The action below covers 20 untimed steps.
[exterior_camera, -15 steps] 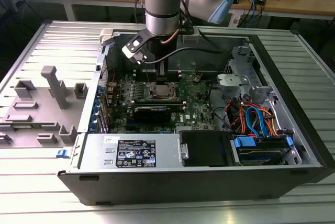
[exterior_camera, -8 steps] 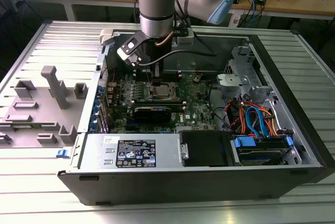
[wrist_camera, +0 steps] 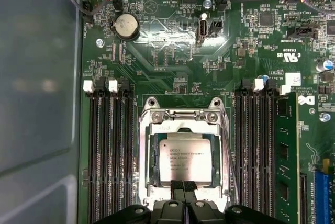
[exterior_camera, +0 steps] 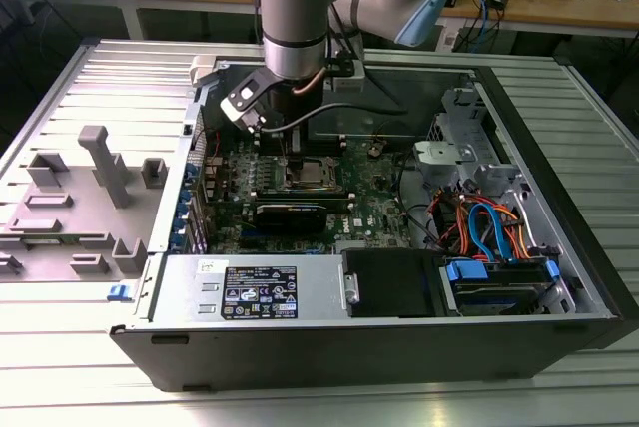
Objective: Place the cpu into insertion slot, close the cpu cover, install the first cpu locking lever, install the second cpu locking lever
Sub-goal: 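Close the cpu cover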
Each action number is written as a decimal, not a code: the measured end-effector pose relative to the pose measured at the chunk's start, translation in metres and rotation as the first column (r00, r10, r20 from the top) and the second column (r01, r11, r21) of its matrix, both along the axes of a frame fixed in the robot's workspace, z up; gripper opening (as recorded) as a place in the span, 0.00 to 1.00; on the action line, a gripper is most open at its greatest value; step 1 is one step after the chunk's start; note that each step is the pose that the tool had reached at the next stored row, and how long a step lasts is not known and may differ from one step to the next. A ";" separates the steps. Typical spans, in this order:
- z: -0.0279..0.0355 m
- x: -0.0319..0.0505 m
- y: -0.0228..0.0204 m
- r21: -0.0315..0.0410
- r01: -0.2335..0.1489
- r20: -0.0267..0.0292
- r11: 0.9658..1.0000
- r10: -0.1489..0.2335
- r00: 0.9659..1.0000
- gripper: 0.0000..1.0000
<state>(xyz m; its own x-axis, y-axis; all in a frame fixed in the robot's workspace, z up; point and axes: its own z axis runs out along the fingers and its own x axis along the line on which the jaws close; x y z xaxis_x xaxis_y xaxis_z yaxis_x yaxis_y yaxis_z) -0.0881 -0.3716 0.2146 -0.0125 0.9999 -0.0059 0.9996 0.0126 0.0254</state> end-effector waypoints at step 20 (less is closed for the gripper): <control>0.0058 0.0090 0.0000 0.000 0.000 0.000 1.000 0.000 1.000 0.11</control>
